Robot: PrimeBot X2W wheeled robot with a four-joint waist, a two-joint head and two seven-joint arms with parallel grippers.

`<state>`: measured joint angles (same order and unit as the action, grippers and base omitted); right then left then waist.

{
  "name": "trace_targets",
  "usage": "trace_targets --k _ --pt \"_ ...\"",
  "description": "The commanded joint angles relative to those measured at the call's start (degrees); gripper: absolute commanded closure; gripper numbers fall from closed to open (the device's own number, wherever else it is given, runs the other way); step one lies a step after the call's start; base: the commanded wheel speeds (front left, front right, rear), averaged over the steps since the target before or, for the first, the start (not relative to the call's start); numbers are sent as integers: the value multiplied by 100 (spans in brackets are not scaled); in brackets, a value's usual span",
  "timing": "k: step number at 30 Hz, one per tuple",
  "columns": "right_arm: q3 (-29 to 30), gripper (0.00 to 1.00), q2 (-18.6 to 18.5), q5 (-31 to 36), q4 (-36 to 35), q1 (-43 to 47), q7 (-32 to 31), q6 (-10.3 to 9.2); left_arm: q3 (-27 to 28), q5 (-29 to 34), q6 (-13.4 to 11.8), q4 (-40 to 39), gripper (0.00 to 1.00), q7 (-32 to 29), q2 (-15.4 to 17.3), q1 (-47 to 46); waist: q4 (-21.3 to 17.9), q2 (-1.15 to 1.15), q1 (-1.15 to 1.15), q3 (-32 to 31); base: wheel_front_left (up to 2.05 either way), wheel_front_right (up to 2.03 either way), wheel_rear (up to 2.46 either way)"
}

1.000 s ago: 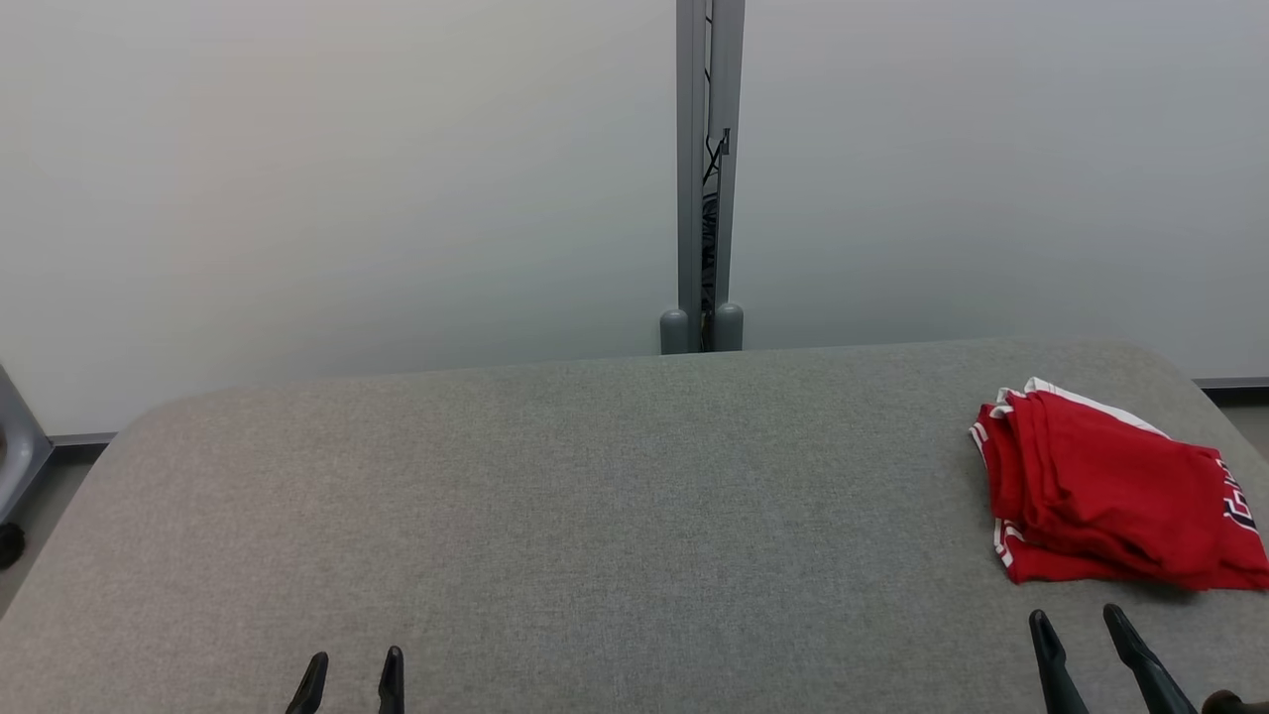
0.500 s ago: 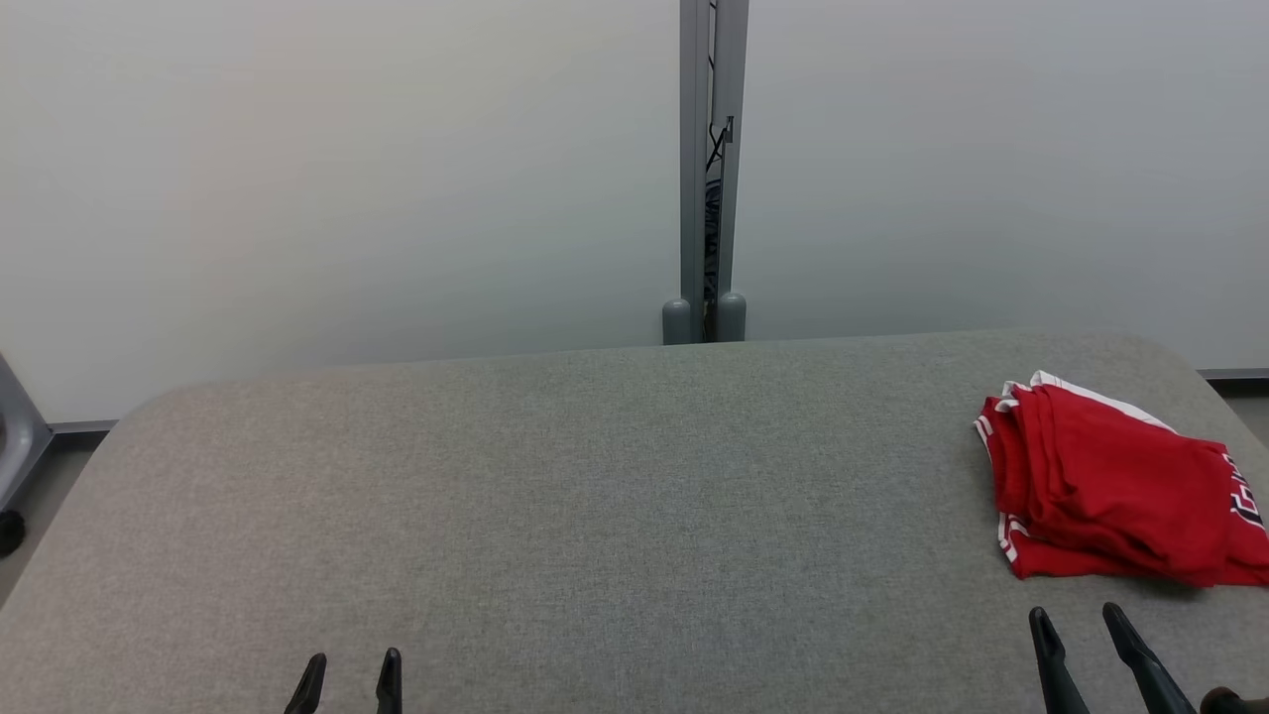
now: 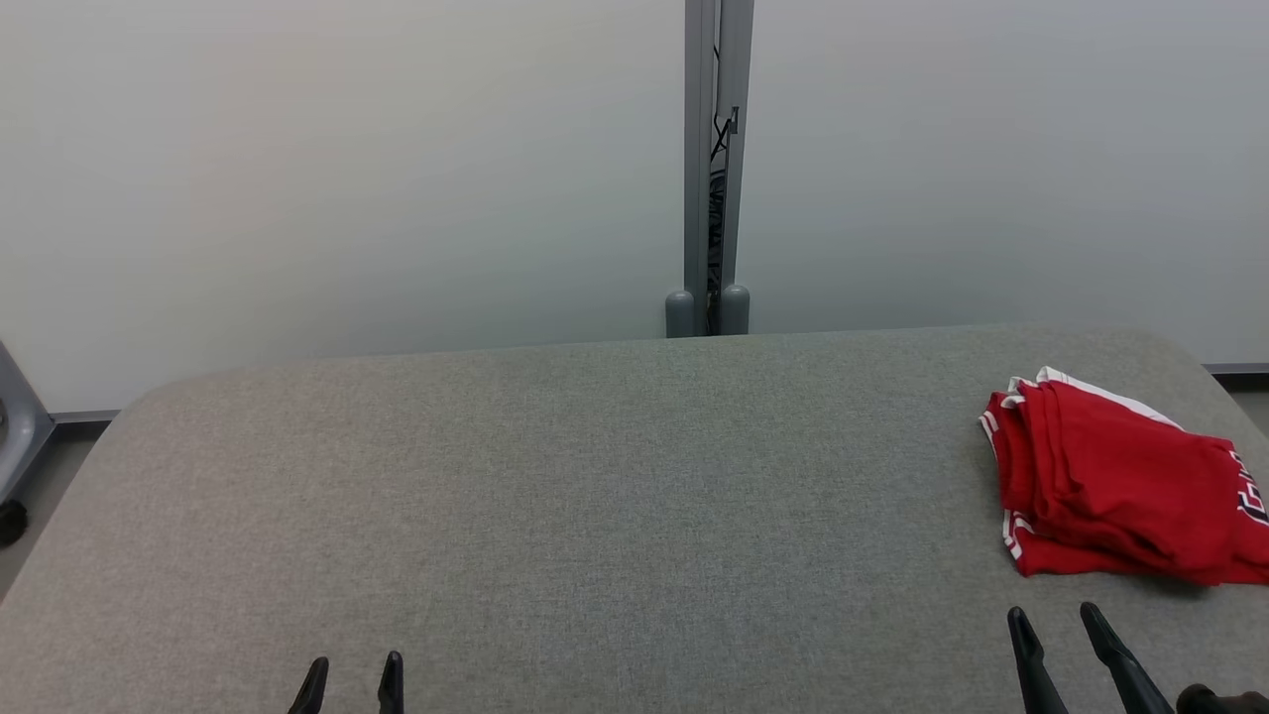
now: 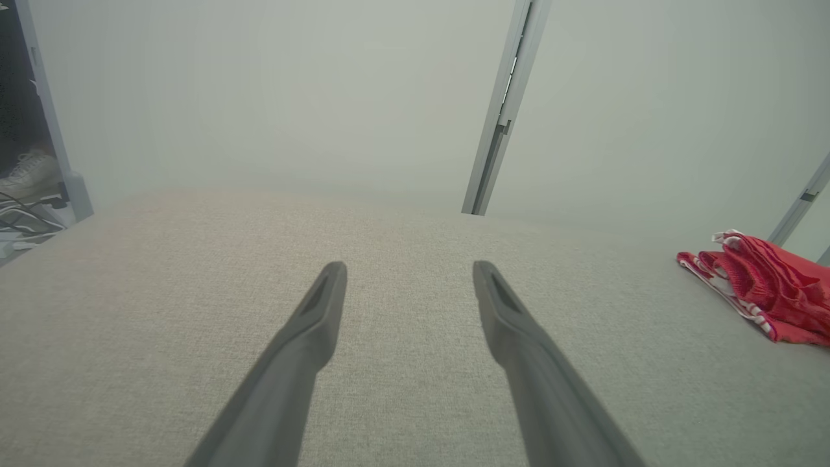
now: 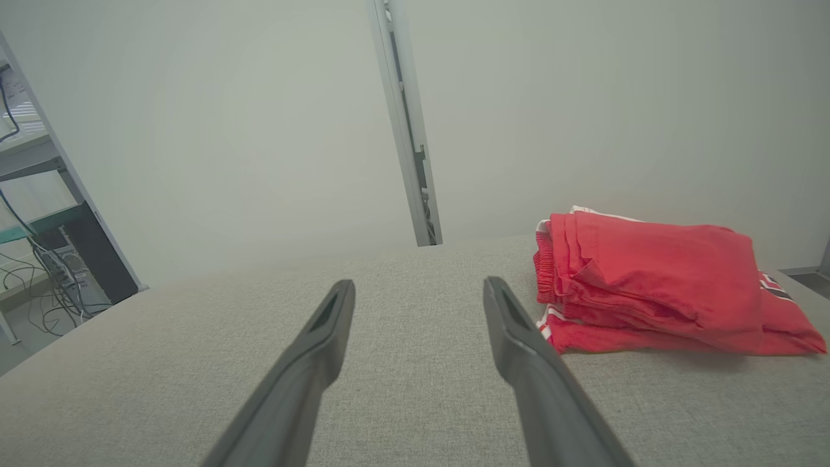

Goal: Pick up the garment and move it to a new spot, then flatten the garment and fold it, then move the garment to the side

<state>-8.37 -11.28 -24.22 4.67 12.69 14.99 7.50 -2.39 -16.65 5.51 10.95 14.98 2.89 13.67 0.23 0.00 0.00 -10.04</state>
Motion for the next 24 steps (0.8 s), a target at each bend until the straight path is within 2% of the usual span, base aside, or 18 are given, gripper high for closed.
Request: trace_targets --k 1,23,24 --pt "-19 0 -51 34 30 -40 29 1 17 -13 5 7 0 23 13 -92 3 0 0 0 0 0 0" --pt "-106 0 -68 -47 156 -147 29 1 -95 -54 15 129 0 23 10 -158 -12 0 0 9 0 0 0" --pt "-125 100 -9 -40 169 -64 -2 0 -88 -55 -2 135 100 -3 -7 -92 -11 0 0 9 0 0 0"
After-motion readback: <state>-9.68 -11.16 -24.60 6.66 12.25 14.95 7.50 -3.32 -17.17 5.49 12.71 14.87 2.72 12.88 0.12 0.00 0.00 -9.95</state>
